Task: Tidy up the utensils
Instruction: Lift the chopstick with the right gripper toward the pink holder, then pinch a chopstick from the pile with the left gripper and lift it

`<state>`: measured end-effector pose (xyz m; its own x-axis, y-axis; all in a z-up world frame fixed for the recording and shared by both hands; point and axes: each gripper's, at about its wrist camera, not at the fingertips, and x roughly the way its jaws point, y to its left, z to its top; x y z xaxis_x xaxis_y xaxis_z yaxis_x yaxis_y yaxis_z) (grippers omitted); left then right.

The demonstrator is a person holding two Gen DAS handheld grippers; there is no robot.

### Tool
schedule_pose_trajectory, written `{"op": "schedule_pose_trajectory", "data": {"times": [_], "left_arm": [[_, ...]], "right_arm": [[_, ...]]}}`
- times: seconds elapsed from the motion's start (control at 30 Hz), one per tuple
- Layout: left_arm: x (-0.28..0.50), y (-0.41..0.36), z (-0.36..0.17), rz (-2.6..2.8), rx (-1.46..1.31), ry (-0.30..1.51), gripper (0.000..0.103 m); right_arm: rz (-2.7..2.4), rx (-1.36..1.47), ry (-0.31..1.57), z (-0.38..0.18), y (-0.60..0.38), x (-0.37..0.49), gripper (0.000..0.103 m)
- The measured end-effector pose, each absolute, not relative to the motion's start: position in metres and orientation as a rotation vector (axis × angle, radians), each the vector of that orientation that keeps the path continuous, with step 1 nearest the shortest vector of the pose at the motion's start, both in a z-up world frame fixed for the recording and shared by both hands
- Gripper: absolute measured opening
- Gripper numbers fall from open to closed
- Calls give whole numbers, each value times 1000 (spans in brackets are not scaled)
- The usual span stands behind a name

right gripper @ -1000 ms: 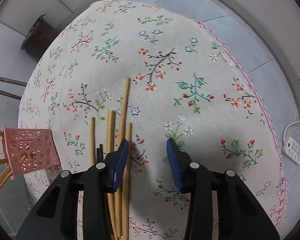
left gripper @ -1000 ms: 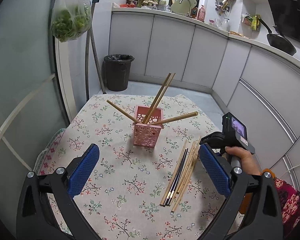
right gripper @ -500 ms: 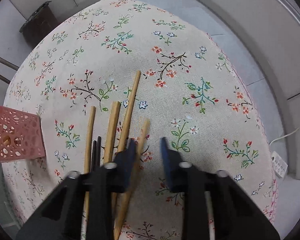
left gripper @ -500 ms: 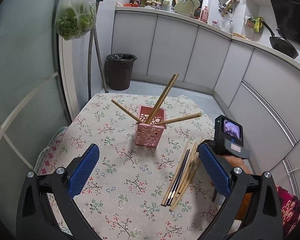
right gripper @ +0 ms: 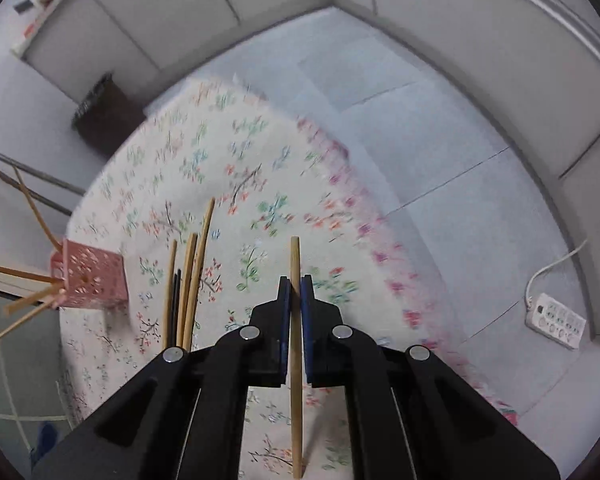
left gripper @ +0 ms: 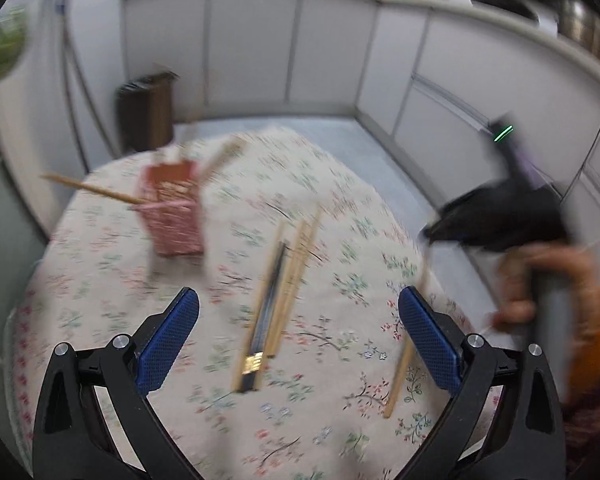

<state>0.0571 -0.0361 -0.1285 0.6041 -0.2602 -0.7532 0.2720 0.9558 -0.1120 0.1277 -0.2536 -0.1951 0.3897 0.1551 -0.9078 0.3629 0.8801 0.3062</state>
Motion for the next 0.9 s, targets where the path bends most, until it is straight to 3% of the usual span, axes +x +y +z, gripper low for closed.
{"op": "schedule_pose_trajectory", "data": {"times": [0.3, 0.47, 0.6, 0.63, 0.67, 0.73, 0.9], "left_arm": [[177, -128, -202, -366, 205, 1078, 88], [241, -148, -233, -378, 246, 1162, 56], [271, -145, -255, -406, 235, 1223, 36], [274, -143, -261, -411, 231, 1244, 20], [275, -140, -266, -412, 232, 1253, 14], [270, -134, -267, -458, 222, 1233, 5], [240, -114, -255, -506, 205, 1180, 4]], "right_arm": [[-125, 635, 1085, -166, -316, 109, 5], [-65, 635, 1111, -169, -304, 117, 5], [-48, 628, 1116, -171, -300, 121, 6], [-48, 628, 1117, -171, -300, 121, 5], [-50, 627, 1117, -171, -300, 122, 5], [-53, 625, 1118, -172, -299, 121, 6], [-42, 626, 1130, -174, -294, 121, 6]]}}
